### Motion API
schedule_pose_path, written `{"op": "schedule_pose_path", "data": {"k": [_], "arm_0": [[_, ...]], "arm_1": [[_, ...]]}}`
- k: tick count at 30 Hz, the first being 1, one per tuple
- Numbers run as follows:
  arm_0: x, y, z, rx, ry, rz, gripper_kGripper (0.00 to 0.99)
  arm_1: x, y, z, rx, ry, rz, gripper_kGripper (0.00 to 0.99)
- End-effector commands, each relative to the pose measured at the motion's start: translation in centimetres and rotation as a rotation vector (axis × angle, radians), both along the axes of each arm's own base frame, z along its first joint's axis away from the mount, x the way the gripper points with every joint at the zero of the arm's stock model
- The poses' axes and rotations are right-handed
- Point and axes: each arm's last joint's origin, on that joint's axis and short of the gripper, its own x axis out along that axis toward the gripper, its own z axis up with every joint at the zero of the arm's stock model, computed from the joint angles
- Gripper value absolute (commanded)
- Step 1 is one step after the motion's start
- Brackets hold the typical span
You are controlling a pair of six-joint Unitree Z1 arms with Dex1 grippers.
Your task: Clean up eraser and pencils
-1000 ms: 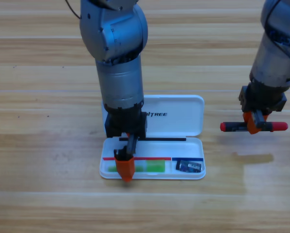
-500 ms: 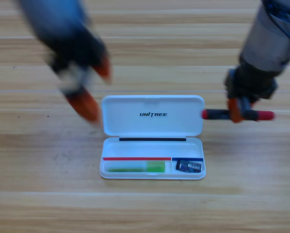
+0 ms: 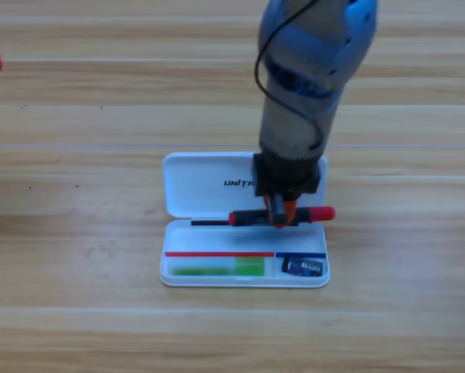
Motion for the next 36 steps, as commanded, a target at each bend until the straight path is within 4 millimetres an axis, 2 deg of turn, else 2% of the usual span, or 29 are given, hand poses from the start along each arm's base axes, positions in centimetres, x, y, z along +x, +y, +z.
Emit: {"op": "schedule_pose_path", "data": {"k": [1, 12, 18, 28, 29, 31, 32, 33, 36], "arm_0": [[1.2, 0.7, -2.1, 0.01, 0.071, 0.014, 0.99], [1.2, 0.7, -2.6, 0.012, 0.082, 0.01, 0.99], [1.3, 0.6, -3.1, 0.004, 0.104, 0.006, 0.99], [1.8, 0.5, -3.2, -0.015, 0.097, 0.001, 0.989], [2.0, 0.4, -3.1, -0.017, 0.093, 0.001, 0.989], [2.1, 0.4, -2.9, -0.023, 0.086, 0.001, 0.988], [2.1, 0.4, -2.7, -0.026, 0.081, 0.0, 0.988], [2.2, 0.4, -2.6, -0.027, 0.076, 0.0, 0.988], [2.5, 0.3, -2.5, -0.033, 0.076, 0.003, 0.989]], "arm_1": [[-1.4, 2.8, -3.4, -0.039, 0.044, 0.041, 0.0], [-1.6, 3.9, -4.0, -0.028, 0.04, 0.041, 0.0], [-1.3, 4.4, -5.2, -0.042, 0.047, 0.036, 0.0], [-0.6, 4.0, -5.3, -0.049, 0.039, 0.016, 0.0], [-0.6, 3.9, -5.2, -0.047, 0.038, 0.015, 0.106], [-0.6, 3.7, -4.6, -0.04, 0.033, 0.005, 0.634], [-0.7, 3.5, -4.1, -0.034, 0.028, -0.001, 0.813], [-0.8, 3.4, -3.5, -0.026, 0.023, -0.004, 0.871], [-1.4, 2.5, -0.8, 0.014, 0.01, -0.007, 0.905]]}}
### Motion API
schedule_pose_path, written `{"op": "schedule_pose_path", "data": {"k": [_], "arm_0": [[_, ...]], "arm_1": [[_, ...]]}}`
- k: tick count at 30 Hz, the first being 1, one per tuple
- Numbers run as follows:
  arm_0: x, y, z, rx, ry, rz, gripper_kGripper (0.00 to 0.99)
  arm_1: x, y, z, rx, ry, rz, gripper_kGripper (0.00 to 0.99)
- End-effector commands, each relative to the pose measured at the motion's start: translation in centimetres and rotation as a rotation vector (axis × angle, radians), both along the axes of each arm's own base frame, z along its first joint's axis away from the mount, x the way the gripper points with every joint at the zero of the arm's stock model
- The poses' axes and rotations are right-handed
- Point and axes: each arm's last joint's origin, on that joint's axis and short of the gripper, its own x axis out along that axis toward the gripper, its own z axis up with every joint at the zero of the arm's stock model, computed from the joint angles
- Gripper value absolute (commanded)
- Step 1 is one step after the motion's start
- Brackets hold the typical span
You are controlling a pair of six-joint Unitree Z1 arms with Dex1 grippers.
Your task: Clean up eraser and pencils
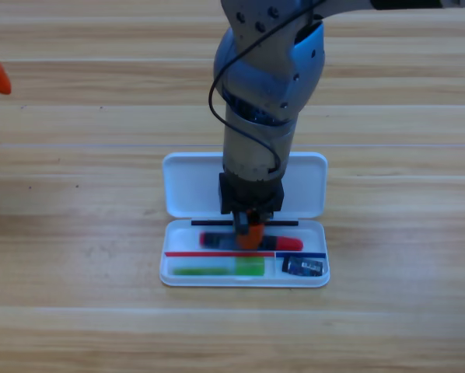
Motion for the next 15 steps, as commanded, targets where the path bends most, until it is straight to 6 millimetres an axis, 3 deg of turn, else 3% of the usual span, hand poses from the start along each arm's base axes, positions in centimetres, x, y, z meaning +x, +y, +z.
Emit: {"op": "schedule_pose_path", "data": {"k": [1, 5, 9, 15], "arm_0": [[1.5, 0.2, -0.8, -0.013, 0.022, 0.012, 0.989], [1.8, 0.1, -0.9, -0.015, 0.027, 0.012, 0.989], [2.8, -0.2, -0.3, -0.039, 0.007, 0.015, 0.986], [6.9, -1.1, 1.2, -0.128, -0.053, 0.006, 0.865]], "arm_1": [[-1.3, -1.4, 2.7, 0.023, 0.006, -0.009, 0.905], [-3.2, -4.5, 8.3, 0.137, 0.031, -0.039, 0.934], [-6.5, -8.8, 13.4, 0.301, 0.099, -0.026, 0.939], [-10.9, -16.0, 17.6, 0.568, 0.085, -0.067, 0.939]]}}
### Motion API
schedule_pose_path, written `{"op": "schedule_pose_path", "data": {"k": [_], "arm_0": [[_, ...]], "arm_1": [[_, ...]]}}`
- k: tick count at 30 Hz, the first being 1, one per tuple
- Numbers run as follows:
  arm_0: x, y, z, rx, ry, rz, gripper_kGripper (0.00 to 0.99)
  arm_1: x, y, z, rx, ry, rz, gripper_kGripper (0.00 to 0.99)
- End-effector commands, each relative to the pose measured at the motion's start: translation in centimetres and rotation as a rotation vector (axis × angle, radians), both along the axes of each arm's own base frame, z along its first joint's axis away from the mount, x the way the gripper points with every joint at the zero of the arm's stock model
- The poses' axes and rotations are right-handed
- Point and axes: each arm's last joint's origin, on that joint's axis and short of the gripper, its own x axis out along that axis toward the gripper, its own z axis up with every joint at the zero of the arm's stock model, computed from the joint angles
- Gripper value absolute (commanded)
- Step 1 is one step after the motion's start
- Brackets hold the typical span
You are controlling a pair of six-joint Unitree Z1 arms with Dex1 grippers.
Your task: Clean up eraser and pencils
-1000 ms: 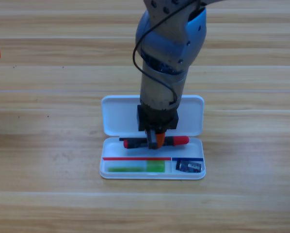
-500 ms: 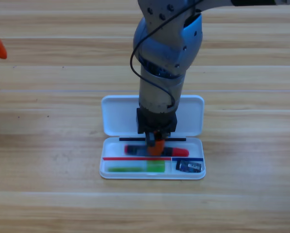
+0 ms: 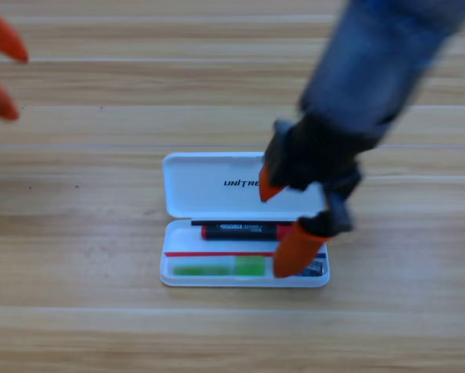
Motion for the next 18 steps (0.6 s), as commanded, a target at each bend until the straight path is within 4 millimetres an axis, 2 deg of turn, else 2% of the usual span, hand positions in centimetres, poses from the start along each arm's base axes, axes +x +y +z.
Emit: {"op": "schedule_pose_path", "data": {"k": [1, 3, 6, 8, 11, 14, 18], "arm_0": [[5.6, -0.7, -0.2, -0.093, -0.007, 0.008, 0.834], [7.8, -1.2, -0.4, -0.131, -0.016, -0.008, 0.753], [11.5, -2.2, -1.7, -0.184, -0.017, -0.04, 0.558], [14.1, -2.8, -3.1, -0.223, -0.018, -0.073, 0.348], [17.7, -3.7, -5.8, -0.277, -0.001, -0.1, 0.0], [19.8, -4.2, -8.4, -0.31, 0.041, -0.09, 0.0], [21.2, -4.7, -12.0, -0.332, 0.121, -0.085, 0.0]], "arm_1": [[-4.1, -8.3, 6.2, 0.289, -0.091, -0.095, 0.94], [-5.9, -10.8, 7.0, 0.363, -0.1, -0.121, 0.943], [-8.5, -13.9, 7.7, 0.429, -0.089, -0.114, 0.945], [-9.6, -15.2, 7.8, 0.454, -0.075, -0.112, 0.946], [-10.3, -16.0, 7.0, 0.462, -0.07, -0.108, 0.948], [-10.3, -15.9, 6.0, 0.462, -0.048, -0.097, 0.957], [-10.2, -15.7, 5.4, 0.454, -0.04, -0.096, 0.959]]}}
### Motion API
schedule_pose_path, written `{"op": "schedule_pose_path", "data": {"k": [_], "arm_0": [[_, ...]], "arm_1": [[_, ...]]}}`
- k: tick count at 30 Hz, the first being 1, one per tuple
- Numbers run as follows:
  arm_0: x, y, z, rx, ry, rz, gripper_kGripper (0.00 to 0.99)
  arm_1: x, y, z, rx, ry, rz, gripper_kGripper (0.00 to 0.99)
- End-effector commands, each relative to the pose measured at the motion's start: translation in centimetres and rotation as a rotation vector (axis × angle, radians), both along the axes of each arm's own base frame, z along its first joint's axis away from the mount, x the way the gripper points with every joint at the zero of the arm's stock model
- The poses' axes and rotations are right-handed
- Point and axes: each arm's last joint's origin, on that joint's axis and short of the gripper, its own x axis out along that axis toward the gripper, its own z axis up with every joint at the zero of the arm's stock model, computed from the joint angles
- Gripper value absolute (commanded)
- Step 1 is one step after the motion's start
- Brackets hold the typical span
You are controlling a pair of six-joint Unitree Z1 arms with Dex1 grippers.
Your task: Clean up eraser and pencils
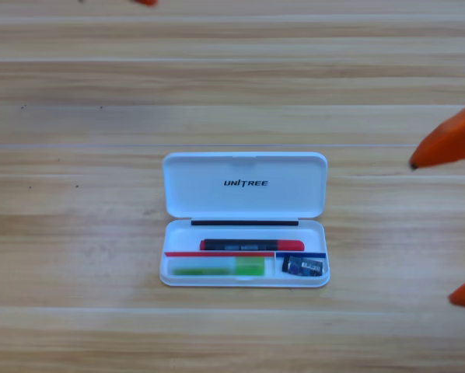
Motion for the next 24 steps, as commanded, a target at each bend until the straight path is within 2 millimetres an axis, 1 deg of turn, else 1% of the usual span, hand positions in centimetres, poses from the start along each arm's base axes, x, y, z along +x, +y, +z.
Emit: {"op": "schedule_pose_path", "data": {"k": [1, 3, 5, 10, 12, 16, 19, 24], "arm_0": [[3.3, -0.4, -8.1, -0.015, 0.18, 0.002, 0.0], [3.3, -0.9, -9.6, -0.016, 0.231, -0.006, 0.0], [3.1, -1.4, -10.7, -0.021, 0.272, -0.014, 0.0], [1.7, -3.1, -13.1, -0.038, 0.386, -0.053, 0.0], [1.0, -4.1, -13.8, -0.036, 0.419, -0.076, 0.0], [-0.4, -6.2, -14.9, -0.024, 0.473, -0.119, 0.0], [-1.2, -7.5, -15.3, -0.012, 0.498, -0.141, 0.0], [-2.1, -9.1, -15.9, 0.004, 0.526, -0.167, 0.0]], "arm_1": [[0.3, -0.4, -0.9, 0.008, 0.011, -0.017, 0.959], [0.2, -0.5, -0.8, 0.013, 0.011, -0.016, 0.959], [0.2, -0.4, -0.7, 0.017, 0.011, -0.014, 0.959], [0.3, -0.3, -0.7, 0.021, 0.009, -0.012, 0.959], [0.5, 0.0, -0.8, 0.016, 0.013, -0.013, 0.959], [0.9, 0.4, -1.3, -0.004, 0.022, -0.014, 0.959], [0.9, 0.4, -1.5, -0.011, 0.025, -0.013, 0.959], [0.7, 0.2, -1.6, -0.01, 0.023, -0.012, 0.959]]}}
